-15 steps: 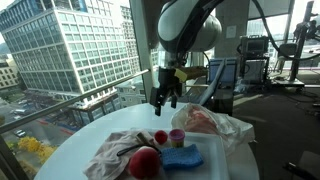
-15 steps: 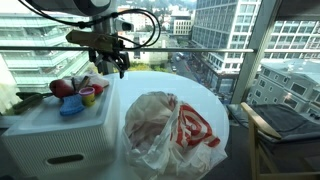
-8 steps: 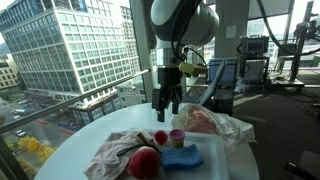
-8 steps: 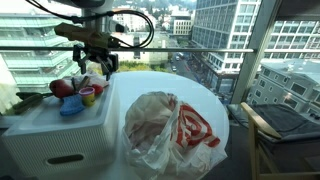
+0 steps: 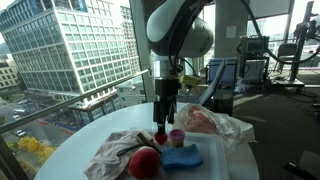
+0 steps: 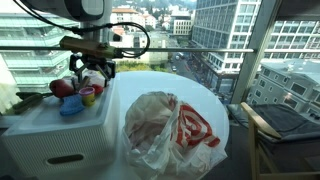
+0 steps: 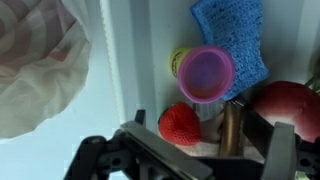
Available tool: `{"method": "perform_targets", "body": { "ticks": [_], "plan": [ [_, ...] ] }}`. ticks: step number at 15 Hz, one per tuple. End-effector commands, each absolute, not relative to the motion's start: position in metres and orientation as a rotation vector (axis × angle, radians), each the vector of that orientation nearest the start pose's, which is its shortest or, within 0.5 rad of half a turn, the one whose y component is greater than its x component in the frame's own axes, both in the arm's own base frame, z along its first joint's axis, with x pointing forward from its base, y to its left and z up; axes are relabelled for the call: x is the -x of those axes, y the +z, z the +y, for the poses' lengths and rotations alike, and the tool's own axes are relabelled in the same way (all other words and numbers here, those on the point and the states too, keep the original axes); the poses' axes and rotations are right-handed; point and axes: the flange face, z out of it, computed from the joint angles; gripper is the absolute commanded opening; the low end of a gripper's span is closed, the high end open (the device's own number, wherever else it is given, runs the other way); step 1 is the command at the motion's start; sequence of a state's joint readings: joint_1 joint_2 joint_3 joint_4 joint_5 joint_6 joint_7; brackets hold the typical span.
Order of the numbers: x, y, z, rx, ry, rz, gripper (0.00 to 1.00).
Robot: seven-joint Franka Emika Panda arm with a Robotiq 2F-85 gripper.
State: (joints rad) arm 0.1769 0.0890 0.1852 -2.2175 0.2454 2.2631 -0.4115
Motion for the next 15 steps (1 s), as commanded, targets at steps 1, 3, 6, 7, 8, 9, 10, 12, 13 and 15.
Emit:
{"method": "perform_targets", "body": {
  "ticks": [1,3,6,7,8,9,10,12,13,15],
  "plan": [
    [-0.503,0.320,0.207,2.754,-0.016,-0.979,1.00],
    [-0.506,0.309,0.211,2.752,-0.063,-1.025,1.00],
    [-0.509,0.296,0.218,2.737,-0.099,-1.067,1.00],
    [-0.508,0.294,0.220,2.733,-0.111,-1.082,0.75],
    [-0.508,0.293,0.222,2.732,-0.124,-1.102,0.74],
    [-0.508,0.295,0.223,2.739,-0.155,-1.122,0.66],
    [-0.508,0.298,0.223,2.751,-0.175,-1.139,0.58],
    [-0.510,0.307,0.222,2.786,-0.215,-1.187,0.43],
    [-0.511,0.310,0.220,2.806,-0.232,-1.200,0.35],
    [-0.516,0.319,0.211,2.864,-0.262,-1.189,0.20]
  ]
}}
